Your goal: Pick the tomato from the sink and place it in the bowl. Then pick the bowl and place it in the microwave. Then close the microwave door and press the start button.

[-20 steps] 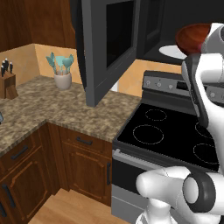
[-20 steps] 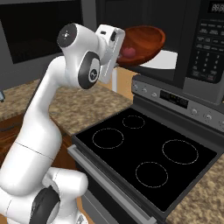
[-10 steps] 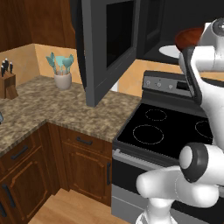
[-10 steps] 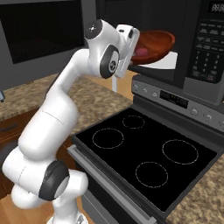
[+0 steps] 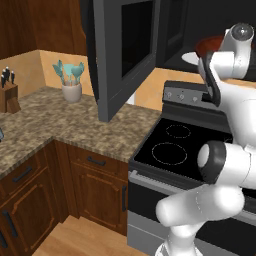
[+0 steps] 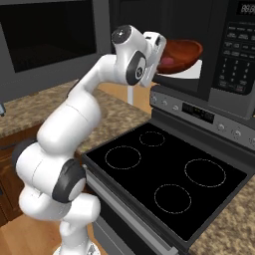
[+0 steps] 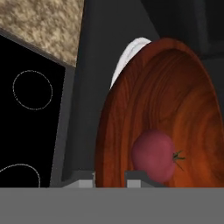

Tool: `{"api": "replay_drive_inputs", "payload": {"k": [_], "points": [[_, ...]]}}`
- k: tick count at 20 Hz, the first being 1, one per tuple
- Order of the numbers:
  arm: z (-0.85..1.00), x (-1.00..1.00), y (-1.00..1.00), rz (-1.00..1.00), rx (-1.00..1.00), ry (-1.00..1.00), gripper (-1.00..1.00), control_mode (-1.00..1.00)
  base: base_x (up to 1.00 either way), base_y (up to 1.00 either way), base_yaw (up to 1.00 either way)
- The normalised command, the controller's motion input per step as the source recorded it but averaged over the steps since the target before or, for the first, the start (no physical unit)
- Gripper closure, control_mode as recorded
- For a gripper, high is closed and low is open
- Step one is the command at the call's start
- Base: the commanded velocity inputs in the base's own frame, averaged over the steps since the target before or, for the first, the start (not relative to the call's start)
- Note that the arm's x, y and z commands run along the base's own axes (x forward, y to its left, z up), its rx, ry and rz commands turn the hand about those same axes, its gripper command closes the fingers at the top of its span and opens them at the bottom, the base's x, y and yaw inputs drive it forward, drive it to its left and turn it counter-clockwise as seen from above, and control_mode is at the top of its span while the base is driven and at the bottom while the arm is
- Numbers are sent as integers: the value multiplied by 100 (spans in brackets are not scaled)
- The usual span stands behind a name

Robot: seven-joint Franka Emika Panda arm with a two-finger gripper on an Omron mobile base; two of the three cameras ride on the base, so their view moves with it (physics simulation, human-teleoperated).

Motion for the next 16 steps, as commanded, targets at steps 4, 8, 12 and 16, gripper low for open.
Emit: {"api": "replay_drive_inputs", "payload": {"k": [4,8,12,16], "points": [[-13,68,-21,0,0,5,100,-100,0,0,0],[-16,61,-18,0,0,5,-100,-100,0,0,0],[-1,18,-8,1,0,-6,-100,-100,0,0,0],[16,-7,11,8,-1,-39,-100,-100,0,0,0]]}}
